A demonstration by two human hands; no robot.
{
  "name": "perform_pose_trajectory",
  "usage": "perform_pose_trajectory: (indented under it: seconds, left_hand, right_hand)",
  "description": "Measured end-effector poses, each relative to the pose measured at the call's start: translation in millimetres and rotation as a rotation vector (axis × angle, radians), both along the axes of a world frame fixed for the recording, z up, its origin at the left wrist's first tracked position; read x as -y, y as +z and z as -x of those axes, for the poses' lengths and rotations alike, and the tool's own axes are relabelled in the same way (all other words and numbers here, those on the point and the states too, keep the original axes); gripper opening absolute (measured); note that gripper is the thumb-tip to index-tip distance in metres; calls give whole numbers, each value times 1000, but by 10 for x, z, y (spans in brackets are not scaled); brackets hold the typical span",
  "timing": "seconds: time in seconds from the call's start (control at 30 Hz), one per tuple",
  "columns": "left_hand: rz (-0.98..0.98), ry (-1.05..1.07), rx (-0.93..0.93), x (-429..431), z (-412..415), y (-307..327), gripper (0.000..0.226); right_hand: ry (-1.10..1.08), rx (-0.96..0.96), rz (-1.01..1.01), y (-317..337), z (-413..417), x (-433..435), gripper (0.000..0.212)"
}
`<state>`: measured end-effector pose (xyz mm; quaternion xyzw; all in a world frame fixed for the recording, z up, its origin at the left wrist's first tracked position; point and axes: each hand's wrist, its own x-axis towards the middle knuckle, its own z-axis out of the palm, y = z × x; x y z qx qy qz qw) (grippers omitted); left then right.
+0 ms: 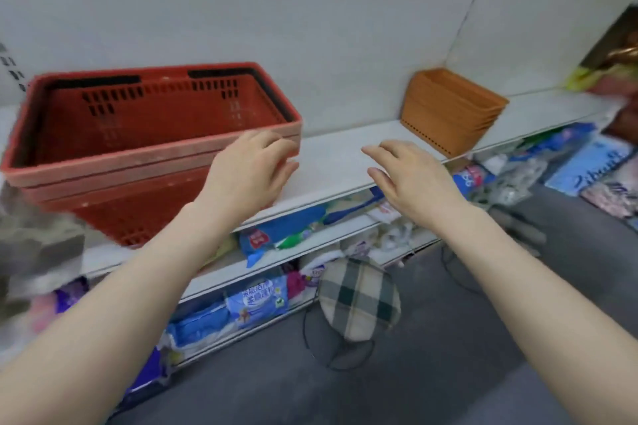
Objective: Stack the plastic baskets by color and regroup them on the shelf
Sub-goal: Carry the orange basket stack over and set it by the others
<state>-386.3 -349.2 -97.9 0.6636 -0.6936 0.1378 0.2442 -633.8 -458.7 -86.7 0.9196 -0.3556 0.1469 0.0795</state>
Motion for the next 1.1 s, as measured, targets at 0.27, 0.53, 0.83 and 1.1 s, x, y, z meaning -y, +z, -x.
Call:
perform_pose_trajectory:
  seconds: [0.27,0.53,0.83,1.1]
  left_hand:
    - [-162,-90,-178,1148,1082,-447,33]
    - [-317,-141,-268,2555,1549,-744,43]
    - [-443,-105,-403,4248,2113,-815,51]
    - [-579,103,-794,5543,2824,-875,64]
  right_hand:
    - [-177,11,-78,-505,1190,809,38]
    - [-376,36,-156,-745,1790,1890,40]
    - [-466,159,-130,-529,2506,3795,47]
    - [-455,266,-369,-524,2675,6090,52]
